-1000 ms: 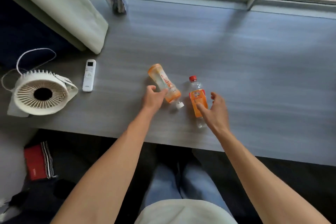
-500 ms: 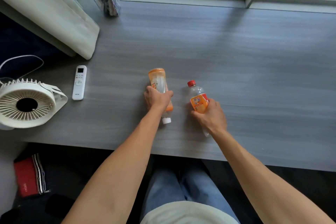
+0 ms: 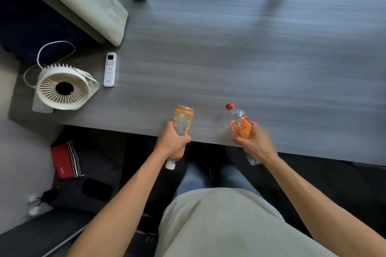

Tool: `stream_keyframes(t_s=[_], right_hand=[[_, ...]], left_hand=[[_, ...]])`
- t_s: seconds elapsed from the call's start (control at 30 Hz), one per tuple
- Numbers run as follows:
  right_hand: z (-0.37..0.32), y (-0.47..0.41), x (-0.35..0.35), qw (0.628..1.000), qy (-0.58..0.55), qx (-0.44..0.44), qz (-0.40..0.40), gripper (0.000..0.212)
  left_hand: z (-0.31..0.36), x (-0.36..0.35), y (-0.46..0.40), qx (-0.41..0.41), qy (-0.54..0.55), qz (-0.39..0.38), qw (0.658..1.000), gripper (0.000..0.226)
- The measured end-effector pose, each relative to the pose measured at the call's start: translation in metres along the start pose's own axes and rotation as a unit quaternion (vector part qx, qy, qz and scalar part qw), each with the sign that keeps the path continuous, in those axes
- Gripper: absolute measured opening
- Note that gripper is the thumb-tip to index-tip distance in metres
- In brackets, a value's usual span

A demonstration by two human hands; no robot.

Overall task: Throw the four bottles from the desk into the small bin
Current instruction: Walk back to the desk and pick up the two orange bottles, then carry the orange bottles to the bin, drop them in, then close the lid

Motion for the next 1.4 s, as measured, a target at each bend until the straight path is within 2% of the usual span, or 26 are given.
stream_keyframes(t_s=[0.2, 0.33, 0.43, 0.57, 0.7, 0.83, 0.93, 1.1, 1.23, 1.4], right_hand=[[0.043, 0.044, -0.024, 0.999, 0.004, -0.018, -0.033, 0.060], [0.061, 0.070, -0.032, 0.999, -0.019, -0.041, -0.028, 0.066], [0.091, 0.101, -0.042, 0.992, -0.064, -0.106, 0.003, 0.065], [0.147, 0.159, -0.076, 0.966, -0.113, -0.231, 0.017, 0.064], [0.194, 0.225, -0.129, 0.920, -0.194, -0.339, 0.031, 0.065], [0.236, 0.293, -0.183, 0.841, -0.302, -0.447, 0.045, 0.060], [0.256, 0.339, -0.226, 0.786, -0.370, -0.492, 0.055, 0.054], [0.281, 0.389, -0.281, 0.695, -0.468, -0.541, 0.069, 0.050], [0.315, 0.409, -0.295, 0.649, -0.523, -0.549, 0.068, 0.049], [0.381, 0.412, -0.251, 0.632, -0.526, -0.557, 0.117, 0.056]], left_hand=[[-0.076, -0.019, 0.037, 0.002, -0.127, -0.101, 0.987, 0.055], [-0.107, -0.013, 0.040, -0.005, -0.209, -0.146, 0.967, 0.058], [-0.112, -0.016, 0.035, -0.030, -0.279, -0.177, 0.943, 0.060], [-0.095, -0.036, 0.033, -0.074, -0.350, -0.201, 0.912, 0.059], [-0.056, -0.080, 0.039, -0.132, -0.425, -0.245, 0.861, 0.050], [-0.003, -0.152, 0.055, -0.208, -0.476, -0.288, 0.805, 0.048], [0.034, -0.213, 0.075, -0.254, -0.498, -0.319, 0.766, 0.049], [0.081, -0.312, 0.116, -0.301, -0.513, -0.351, 0.723, 0.051], [0.088, -0.368, 0.144, -0.300, -0.545, -0.351, 0.700, 0.049], [0.088, -0.408, 0.153, -0.268, -0.585, -0.323, 0.694, 0.049]])
Point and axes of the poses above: each hand's wrist, its own y-axis away from the middle knuckle, its own x-axis out of the back of the hand, z = x × y, the point moved 9 cm from there along -y, towards the middle knuckle, and after that the axes turned 6 degrees about y, right-handed, at the moved point
